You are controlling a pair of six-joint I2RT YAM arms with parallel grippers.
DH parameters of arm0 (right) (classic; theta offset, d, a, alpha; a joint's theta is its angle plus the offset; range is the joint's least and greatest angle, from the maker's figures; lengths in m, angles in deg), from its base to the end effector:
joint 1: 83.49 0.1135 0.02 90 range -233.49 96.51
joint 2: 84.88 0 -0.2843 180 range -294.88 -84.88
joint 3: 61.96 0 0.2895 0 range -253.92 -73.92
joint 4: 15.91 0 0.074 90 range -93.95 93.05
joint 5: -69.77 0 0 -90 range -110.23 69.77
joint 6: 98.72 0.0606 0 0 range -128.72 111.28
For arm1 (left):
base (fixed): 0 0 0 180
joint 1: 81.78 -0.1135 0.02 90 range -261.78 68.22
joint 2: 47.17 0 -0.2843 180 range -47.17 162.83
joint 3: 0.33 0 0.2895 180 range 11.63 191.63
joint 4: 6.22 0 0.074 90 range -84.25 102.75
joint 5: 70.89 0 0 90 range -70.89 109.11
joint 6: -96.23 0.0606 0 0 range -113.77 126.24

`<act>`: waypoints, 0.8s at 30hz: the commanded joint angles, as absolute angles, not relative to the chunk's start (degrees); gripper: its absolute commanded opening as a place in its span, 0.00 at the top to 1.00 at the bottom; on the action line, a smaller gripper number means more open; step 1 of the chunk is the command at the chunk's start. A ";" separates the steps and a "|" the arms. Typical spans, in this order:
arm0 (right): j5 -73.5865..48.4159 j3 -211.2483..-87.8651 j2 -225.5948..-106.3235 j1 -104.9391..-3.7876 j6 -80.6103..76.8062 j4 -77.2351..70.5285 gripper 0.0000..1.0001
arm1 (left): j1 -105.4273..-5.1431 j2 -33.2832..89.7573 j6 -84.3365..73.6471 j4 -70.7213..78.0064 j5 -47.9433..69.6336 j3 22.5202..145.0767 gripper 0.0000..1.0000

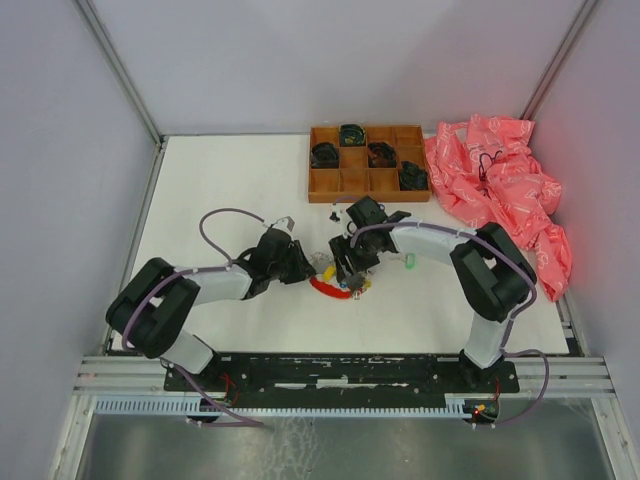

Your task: Put the keys on the keyring

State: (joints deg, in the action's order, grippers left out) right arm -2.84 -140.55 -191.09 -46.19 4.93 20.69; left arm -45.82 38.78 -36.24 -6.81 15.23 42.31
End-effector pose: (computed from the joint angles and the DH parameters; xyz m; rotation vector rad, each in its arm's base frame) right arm 0.3177 0.2648 0.1336 -0.6675 2.7115 0.6600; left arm 0.2480 -0.1850 0.1073 -0.1025 2.4395 -0.7397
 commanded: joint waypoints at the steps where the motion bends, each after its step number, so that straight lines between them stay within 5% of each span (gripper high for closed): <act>1: 2.71 -133.87 -186.07 -40.41 9.08 19.64 0.34 | -47.99 43.84 -32.82 -7.37 14.29 46.53 0.74; 16: -3.73 -135.12 -172.94 -44.74 3.70 19.73 0.27 | -47.95 34.15 -24.62 -0.27 13.38 49.29 0.56; 24: 0.34 -142.79 -184.64 -46.86 9.37 15.35 0.45 | -47.17 31.24 -25.09 1.51 12.20 47.23 0.54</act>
State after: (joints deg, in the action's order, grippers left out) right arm -1.86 -138.59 -179.31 -46.87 6.14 18.75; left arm -47.55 32.79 -26.98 0.45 13.63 48.82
